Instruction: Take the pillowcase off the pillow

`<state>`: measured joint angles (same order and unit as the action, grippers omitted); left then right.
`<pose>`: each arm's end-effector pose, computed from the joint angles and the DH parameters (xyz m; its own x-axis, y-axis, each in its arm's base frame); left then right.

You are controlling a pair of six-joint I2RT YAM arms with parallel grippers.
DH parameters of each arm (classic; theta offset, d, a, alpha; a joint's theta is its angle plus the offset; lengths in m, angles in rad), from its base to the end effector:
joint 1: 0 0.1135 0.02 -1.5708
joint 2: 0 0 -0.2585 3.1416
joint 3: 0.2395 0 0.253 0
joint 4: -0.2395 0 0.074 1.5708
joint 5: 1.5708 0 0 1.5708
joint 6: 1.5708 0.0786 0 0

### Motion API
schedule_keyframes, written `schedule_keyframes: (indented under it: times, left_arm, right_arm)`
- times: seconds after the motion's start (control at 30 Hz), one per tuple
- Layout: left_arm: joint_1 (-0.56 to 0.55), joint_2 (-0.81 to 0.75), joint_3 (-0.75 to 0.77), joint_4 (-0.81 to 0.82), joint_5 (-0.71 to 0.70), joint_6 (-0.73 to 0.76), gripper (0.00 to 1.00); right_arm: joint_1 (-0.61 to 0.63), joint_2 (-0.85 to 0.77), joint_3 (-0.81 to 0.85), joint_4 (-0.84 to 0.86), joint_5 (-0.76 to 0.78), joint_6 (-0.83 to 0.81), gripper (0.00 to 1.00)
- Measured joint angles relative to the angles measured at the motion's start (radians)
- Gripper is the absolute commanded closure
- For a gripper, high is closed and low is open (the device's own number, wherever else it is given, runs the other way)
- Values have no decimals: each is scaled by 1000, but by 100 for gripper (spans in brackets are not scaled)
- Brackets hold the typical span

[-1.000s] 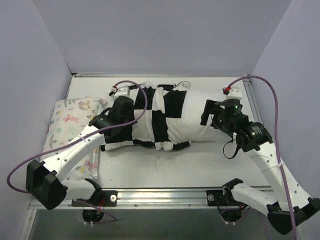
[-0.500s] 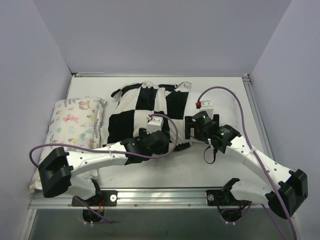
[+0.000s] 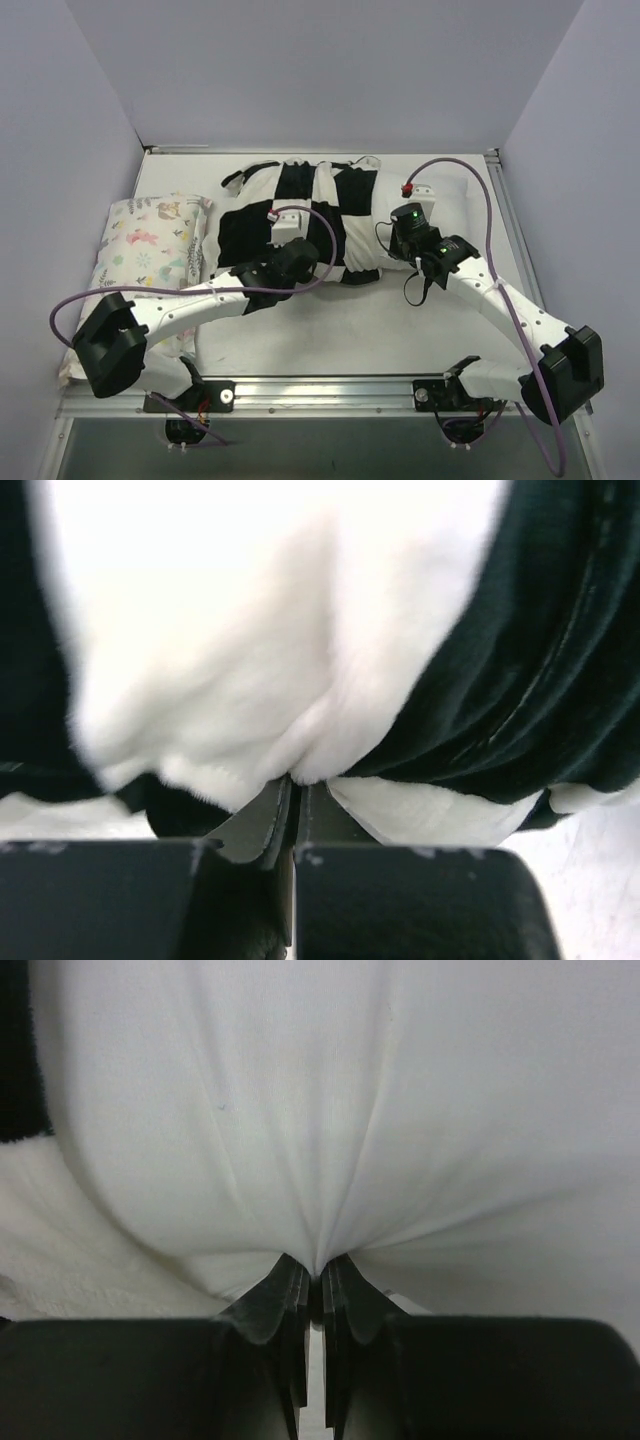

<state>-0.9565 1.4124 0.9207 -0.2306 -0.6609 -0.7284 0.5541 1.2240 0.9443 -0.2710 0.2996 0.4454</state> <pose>0.2275 -0.2388 0.2157 -0.5371 -0.1503 -0.8300 0.0297 0.9800 -0.1966 0.2775 0.1444 0.2684 -0.5260 0.1586 -0.8356 -0.0690 0.9713 0.2278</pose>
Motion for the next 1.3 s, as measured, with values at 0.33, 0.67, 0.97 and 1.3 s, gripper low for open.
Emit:
schedule_keyframes:
  times: [0.33, 0.67, 0.97, 1.3]
  left_arm:
    - [398, -302, 1, -93, 139, 7, 100]
    - [516, -492, 187, -307, 287, 115, 100]
    - [530, -243, 558, -408, 451, 248, 100]
    - [487, 227, 642, -319, 479, 296, 47]
  right_arm:
    - [-184, -52, 172, -96, -143, 4, 100]
    - [-233, -164, 372, -311, -324, 3, 100]
    - [-240, -102, 505, -438, -352, -45, 100]
    - [-263, 332, 452, -277, -228, -70, 22]
